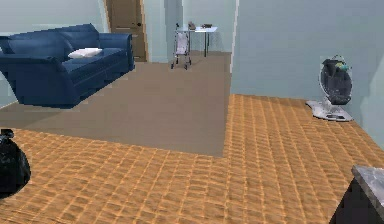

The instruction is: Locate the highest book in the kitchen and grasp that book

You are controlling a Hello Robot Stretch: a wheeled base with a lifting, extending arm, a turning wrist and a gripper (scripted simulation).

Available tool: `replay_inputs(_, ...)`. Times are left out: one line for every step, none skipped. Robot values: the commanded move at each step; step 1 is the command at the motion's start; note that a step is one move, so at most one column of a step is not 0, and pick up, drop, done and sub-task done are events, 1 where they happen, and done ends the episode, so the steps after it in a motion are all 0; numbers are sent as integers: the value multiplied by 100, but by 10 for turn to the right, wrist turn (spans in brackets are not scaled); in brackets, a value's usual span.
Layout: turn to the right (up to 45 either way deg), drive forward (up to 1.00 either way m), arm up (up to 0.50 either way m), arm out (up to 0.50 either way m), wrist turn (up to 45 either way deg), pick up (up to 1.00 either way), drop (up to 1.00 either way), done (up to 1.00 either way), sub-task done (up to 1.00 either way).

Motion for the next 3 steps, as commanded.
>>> replay_inputs(0,0,0,0,390,0,0,0,0)
replay_inputs(0,0,-16,0,0,0,0,0,0)
replay_inputs(0,0,0,0,0,100,0,0,0)
